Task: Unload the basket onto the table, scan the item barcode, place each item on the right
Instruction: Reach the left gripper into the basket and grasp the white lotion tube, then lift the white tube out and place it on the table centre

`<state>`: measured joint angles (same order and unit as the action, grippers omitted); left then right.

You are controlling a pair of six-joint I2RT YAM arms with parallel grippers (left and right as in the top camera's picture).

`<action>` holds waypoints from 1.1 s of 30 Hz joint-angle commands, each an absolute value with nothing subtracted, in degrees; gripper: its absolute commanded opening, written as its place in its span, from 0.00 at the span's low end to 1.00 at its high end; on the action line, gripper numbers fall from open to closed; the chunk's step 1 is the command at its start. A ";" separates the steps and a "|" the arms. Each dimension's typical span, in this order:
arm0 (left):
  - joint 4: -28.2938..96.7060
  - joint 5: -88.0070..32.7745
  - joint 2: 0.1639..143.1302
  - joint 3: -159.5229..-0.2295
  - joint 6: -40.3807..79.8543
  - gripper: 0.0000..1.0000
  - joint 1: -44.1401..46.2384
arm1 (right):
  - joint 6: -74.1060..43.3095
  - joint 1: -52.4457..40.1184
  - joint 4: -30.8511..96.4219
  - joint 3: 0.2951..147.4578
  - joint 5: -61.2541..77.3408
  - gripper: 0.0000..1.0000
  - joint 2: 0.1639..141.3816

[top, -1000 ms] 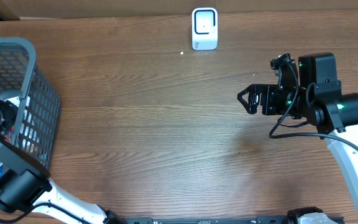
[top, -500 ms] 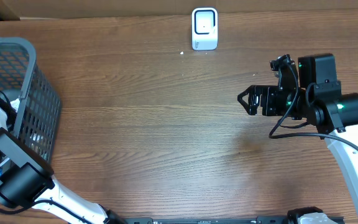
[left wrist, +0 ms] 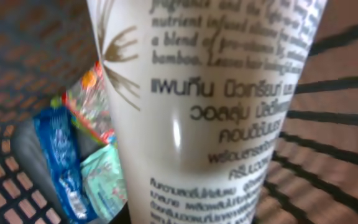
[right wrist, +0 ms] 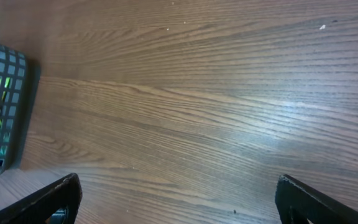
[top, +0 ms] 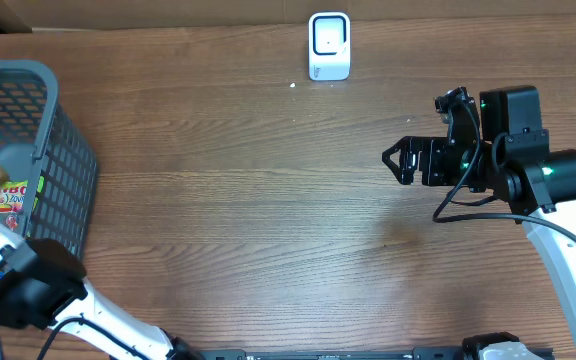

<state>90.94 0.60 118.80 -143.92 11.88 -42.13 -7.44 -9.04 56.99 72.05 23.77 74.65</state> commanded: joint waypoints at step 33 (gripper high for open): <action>60.49 -0.89 110.26 -86.02 28.51 0.13 18.35 | -7.03 -9.28 56.71 73.08 24.10 1.00 76.97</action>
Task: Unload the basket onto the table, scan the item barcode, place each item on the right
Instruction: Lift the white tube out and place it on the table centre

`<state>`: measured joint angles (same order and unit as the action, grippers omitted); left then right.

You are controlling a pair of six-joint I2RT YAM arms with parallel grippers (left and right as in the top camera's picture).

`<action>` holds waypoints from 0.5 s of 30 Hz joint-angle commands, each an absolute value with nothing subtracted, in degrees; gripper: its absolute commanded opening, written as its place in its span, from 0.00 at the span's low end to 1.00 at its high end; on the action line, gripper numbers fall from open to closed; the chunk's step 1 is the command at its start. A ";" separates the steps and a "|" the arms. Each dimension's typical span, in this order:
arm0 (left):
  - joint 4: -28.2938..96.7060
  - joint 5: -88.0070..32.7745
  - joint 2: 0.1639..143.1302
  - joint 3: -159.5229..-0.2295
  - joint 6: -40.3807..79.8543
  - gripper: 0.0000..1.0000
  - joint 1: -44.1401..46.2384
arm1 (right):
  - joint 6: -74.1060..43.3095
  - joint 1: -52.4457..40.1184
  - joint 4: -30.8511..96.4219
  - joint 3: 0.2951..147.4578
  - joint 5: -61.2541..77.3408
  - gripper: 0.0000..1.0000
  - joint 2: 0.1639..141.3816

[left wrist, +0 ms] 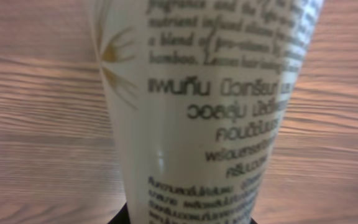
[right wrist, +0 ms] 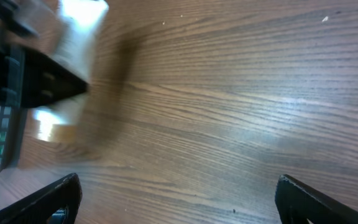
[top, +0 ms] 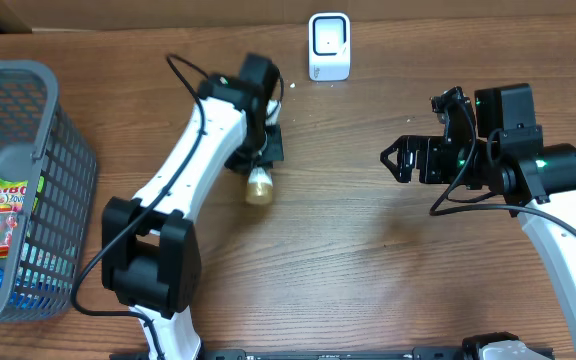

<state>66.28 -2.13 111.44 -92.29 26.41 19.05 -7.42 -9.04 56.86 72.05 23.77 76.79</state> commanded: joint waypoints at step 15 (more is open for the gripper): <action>47.72 0.60 110.24 -75.26 28.34 0.58 18.41 | -7.03 -9.28 57.17 73.08 24.10 1.00 77.01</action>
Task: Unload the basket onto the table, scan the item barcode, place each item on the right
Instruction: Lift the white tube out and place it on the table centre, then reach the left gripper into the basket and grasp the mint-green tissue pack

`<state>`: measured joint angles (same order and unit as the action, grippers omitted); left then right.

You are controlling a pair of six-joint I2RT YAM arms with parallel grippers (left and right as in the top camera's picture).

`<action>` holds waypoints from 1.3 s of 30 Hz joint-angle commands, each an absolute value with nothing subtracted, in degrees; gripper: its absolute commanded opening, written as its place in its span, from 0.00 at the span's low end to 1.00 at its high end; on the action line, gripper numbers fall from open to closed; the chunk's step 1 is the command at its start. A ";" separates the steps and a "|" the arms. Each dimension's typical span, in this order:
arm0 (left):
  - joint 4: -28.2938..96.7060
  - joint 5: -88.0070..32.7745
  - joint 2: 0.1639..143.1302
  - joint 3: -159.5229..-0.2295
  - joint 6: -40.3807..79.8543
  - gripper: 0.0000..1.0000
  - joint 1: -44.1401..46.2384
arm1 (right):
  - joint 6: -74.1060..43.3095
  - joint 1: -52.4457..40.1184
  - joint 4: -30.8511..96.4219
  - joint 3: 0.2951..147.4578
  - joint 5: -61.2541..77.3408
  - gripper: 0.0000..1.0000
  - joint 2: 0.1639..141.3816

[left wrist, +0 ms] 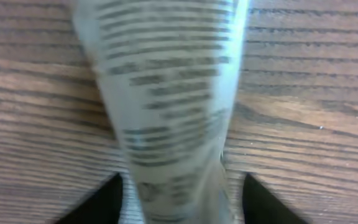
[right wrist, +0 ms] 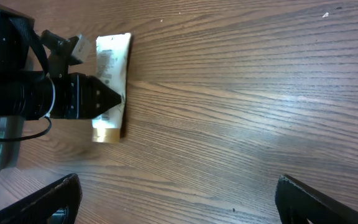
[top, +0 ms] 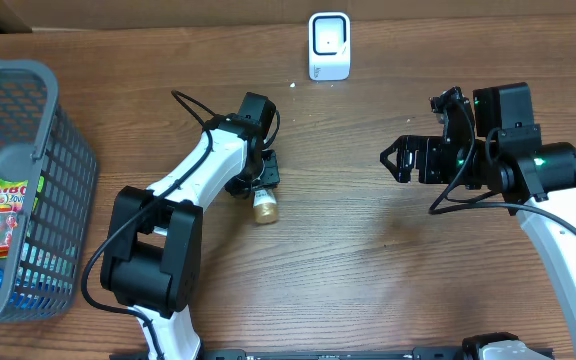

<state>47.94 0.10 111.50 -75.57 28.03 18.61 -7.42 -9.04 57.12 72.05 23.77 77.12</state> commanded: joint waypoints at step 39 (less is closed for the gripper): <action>94.83 -4.51 100.07 -127.85 19.22 0.78 -53.84 | -7.22 -9.28 58.59 73.08 24.12 1.00 77.01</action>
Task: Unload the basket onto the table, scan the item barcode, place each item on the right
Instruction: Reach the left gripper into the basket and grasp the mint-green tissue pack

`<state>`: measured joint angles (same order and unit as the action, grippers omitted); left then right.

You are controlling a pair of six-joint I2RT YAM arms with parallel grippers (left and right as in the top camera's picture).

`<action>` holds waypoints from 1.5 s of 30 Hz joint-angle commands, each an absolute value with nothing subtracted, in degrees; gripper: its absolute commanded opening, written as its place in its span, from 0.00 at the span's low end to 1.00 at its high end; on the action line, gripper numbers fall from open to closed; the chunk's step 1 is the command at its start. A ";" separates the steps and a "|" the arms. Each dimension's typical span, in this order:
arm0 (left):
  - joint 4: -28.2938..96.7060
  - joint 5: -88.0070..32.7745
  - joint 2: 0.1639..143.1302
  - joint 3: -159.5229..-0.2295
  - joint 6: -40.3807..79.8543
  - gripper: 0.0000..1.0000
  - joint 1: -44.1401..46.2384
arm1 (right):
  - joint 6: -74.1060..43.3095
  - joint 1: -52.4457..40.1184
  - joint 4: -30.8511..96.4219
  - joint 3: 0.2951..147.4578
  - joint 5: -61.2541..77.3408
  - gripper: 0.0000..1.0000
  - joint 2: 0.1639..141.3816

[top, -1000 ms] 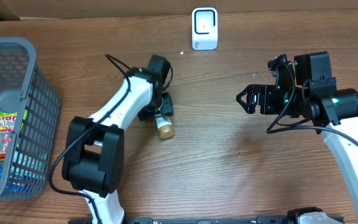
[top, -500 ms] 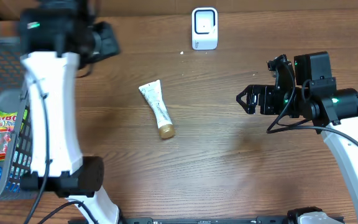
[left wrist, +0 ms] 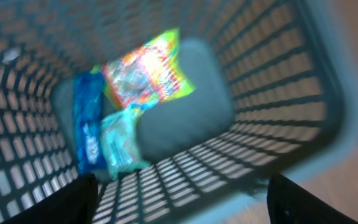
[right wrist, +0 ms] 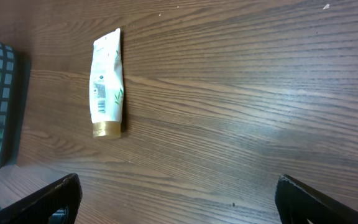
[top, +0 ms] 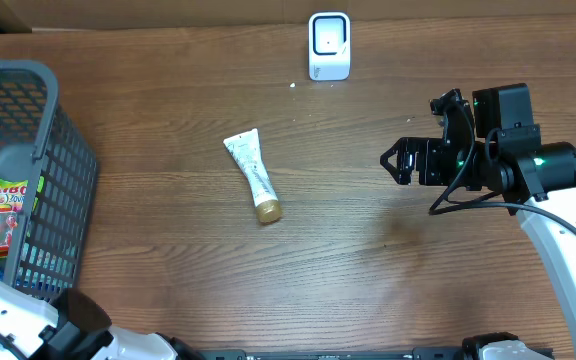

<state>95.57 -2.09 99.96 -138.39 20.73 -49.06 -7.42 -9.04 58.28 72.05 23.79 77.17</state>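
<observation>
A white tube [top: 250, 172] with a gold cap lies flat on the wooden table, cap toward the front; the right wrist view shows the tube [right wrist: 106, 78] with its printed side up. The white scanner [top: 329, 45] stands at the table's back edge. My right gripper [top: 398, 162] hovers open and empty to the right of the tube, its fingers spread wide [right wrist: 179, 202]. My left gripper [left wrist: 179, 208] is open and empty over the grey basket [left wrist: 328, 93], looking down into it. In the overhead view only the left arm [top: 63, 320] shows, at the bottom left.
The grey mesh basket [top: 63, 150] stands at the table's left edge. Inside lie a bright snack bag [left wrist: 145, 78], a blue pack [left wrist: 87, 134] and a teal pack [left wrist: 120, 140]. A cardboard box corner sits at the back left.
My left gripper was on the table with its jaws apart round the tube. Now it is back over the basket, empty, and the tube lies alone where it was. The right arm has not moved.
My left gripper held the tube over the basket. Then it held the tube above the table, left of the scanner. Then the tube lay on the table with the jaws apart round it. Now the tube lies alone and the left gripper is over the basket.
</observation>
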 commanded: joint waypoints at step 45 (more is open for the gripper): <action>56.25 2.87 100.05 -73.80 25.28 0.36 -55.83 | -7.20 -9.28 59.07 73.08 24.10 1.00 77.01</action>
